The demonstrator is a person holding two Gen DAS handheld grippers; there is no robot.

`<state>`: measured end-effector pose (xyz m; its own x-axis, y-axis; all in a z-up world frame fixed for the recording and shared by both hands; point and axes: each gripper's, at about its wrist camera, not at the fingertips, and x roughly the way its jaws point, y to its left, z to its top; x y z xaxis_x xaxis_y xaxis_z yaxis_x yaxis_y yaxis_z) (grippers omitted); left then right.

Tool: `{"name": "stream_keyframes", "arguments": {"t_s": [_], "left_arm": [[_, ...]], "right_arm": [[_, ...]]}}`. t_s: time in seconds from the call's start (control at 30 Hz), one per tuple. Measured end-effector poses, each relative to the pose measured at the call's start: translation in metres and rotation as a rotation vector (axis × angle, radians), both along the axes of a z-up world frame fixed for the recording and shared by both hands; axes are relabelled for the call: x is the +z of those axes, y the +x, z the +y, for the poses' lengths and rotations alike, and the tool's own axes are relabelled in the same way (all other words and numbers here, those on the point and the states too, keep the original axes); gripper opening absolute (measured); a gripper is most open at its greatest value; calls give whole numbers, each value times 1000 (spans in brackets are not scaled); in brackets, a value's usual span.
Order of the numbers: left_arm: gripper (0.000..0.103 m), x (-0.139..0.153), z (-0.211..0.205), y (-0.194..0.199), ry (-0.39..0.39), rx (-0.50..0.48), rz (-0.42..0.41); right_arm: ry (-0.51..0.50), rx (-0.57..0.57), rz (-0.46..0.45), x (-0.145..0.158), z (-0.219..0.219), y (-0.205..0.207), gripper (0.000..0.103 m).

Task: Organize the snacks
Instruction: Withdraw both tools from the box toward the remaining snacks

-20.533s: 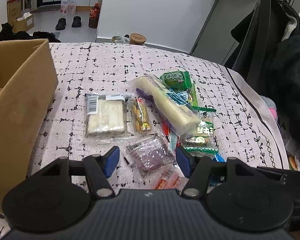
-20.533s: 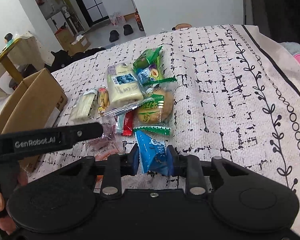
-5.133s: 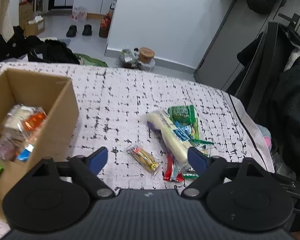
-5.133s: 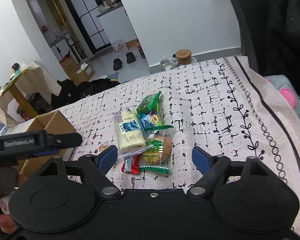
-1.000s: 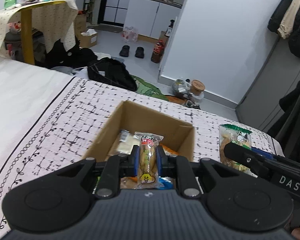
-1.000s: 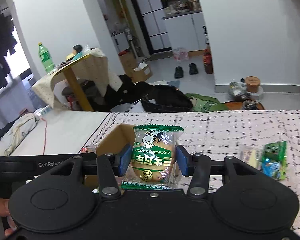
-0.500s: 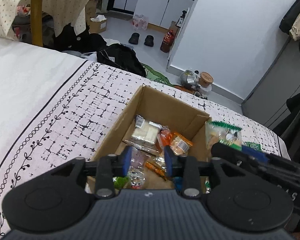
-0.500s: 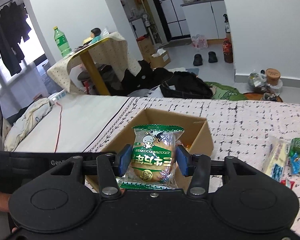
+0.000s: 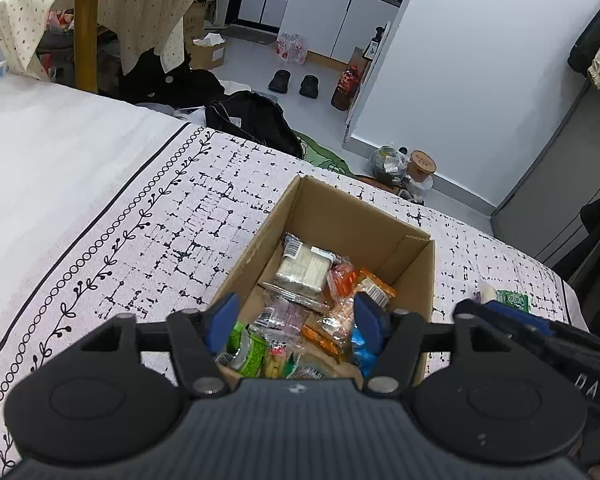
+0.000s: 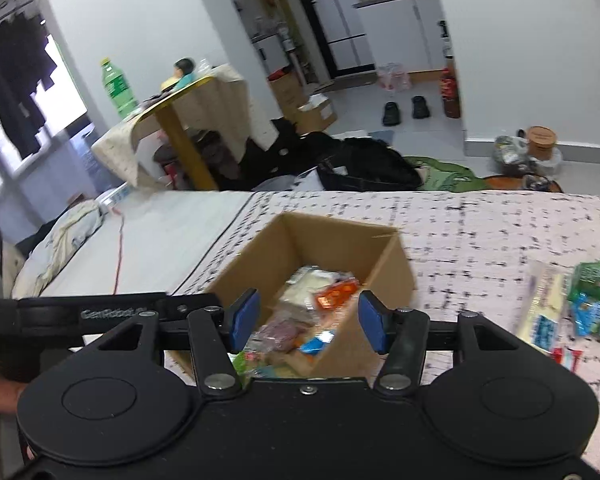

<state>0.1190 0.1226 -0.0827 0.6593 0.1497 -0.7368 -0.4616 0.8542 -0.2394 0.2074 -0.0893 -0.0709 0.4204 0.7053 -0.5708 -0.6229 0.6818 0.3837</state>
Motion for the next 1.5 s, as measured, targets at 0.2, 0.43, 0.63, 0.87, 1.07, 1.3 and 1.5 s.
{"name": "stream_keyframes", "arguments": {"t_s": [0.2,0.43,0.63,0.87,1.07,1.3,1.5], "left_arm": [[70,-1,-11,3,-1,-15,6],[86,-1,-29,8,23,-48,-6],[101,1,-42,11,46,-63,-16],[103,1,-59,15,43,-95,-25],[103,1,-75,21,33,-129,-35],[103,2,-91,30,20,-162,-30],[103,-2,-103,35,15,-182,-17]], "right_arm": [[-8,-58,7,-7,-22,3,60],[-22,-87,3,-13,-41,-1,70],[-24,-114,-2,-13,-56,-1,85],[-26,-175,6,-19,-82,2,97],[-30,-212,14,-26,-102,3,99],[-30,-238,18,-29,-121,3,99],[-30,-261,25,-34,-139,3,99]]}}
